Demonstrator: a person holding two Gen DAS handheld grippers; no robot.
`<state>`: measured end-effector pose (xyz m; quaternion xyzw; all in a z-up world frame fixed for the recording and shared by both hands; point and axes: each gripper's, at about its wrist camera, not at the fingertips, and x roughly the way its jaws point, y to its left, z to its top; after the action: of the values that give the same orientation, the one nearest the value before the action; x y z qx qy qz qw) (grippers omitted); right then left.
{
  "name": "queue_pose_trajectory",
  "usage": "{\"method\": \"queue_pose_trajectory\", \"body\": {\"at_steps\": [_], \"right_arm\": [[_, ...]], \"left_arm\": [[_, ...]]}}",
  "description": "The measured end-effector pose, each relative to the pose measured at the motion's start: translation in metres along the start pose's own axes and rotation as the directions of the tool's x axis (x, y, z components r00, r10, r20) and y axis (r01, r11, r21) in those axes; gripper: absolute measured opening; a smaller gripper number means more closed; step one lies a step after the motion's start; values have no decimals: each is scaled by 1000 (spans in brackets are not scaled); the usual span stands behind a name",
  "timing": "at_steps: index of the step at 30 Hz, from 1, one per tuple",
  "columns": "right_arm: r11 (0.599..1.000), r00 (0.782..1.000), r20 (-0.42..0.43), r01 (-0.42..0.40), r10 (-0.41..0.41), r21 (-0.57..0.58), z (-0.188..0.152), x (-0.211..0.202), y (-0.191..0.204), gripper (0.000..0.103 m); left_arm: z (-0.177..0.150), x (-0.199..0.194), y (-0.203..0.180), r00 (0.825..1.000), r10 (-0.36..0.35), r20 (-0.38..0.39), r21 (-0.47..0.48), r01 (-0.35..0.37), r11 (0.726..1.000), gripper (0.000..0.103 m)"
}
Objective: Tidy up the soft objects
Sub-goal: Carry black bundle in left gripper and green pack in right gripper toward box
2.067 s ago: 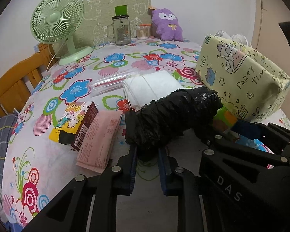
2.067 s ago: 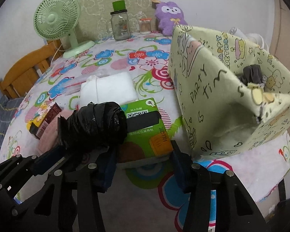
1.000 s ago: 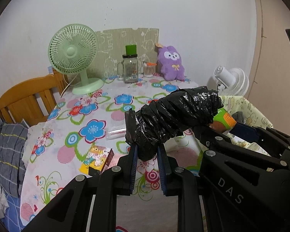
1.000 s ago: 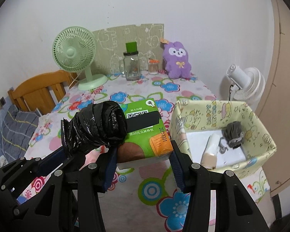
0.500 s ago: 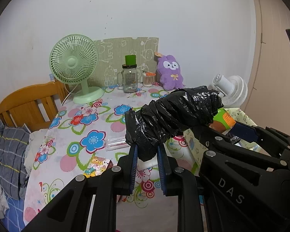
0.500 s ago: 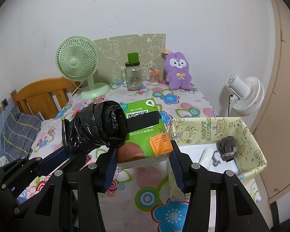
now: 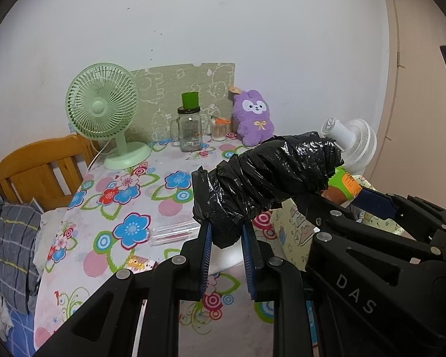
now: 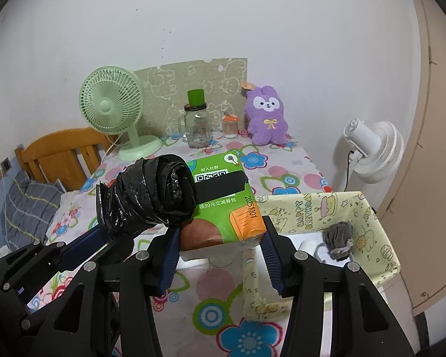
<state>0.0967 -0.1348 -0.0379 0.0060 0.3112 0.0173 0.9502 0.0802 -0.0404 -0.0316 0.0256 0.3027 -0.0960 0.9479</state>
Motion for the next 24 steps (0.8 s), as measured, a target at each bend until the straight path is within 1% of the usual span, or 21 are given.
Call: {"method": "queue_pose_trajectory", "body": {"at_steps": [10,24], "right_arm": [[1000,1000,11,26,-27,12,7,1,-24,53],[995,996,10,88,-89,49,8,2,-67,53]], "left_arm": [[11,11,-24,1000,-15,6,32,15,999,18],[20,29,-64,997,-72,-6,86,72,994,18]]}}
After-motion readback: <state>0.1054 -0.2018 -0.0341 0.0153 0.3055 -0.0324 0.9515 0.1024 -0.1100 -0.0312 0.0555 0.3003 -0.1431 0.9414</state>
